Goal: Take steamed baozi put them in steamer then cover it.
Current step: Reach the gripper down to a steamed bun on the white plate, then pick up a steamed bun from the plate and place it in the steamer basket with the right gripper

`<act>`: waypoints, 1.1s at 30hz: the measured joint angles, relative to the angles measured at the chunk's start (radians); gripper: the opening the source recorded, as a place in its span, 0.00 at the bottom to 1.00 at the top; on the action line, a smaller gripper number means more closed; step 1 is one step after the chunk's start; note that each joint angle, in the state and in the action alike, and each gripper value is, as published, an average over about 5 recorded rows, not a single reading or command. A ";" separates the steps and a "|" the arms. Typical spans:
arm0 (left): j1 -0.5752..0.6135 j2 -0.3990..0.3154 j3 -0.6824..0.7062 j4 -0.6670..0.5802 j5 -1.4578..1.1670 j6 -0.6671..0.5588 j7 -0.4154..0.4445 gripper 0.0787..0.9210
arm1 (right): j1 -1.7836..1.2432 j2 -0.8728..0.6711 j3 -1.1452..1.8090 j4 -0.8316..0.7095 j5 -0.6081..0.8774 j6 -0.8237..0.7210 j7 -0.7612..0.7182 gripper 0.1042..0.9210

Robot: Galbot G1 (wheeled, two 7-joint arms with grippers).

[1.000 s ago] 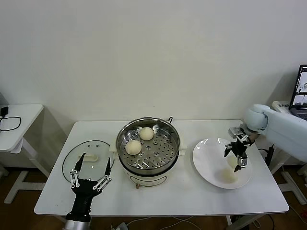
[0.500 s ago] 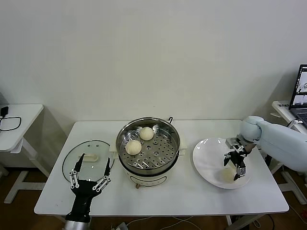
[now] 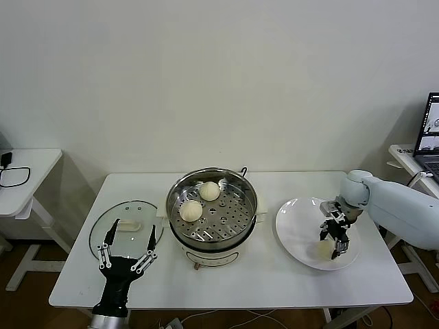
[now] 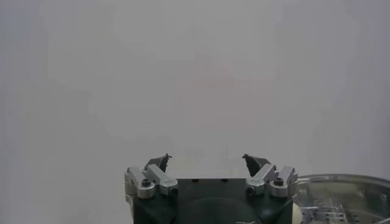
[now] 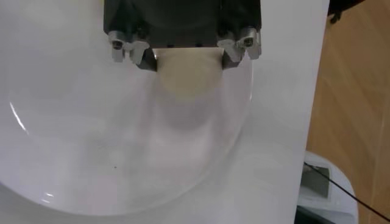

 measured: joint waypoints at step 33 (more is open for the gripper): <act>0.006 0.011 0.009 -0.031 -0.003 0.000 -0.003 0.88 | 0.542 0.298 -0.145 0.378 0.020 0.483 0.067 0.66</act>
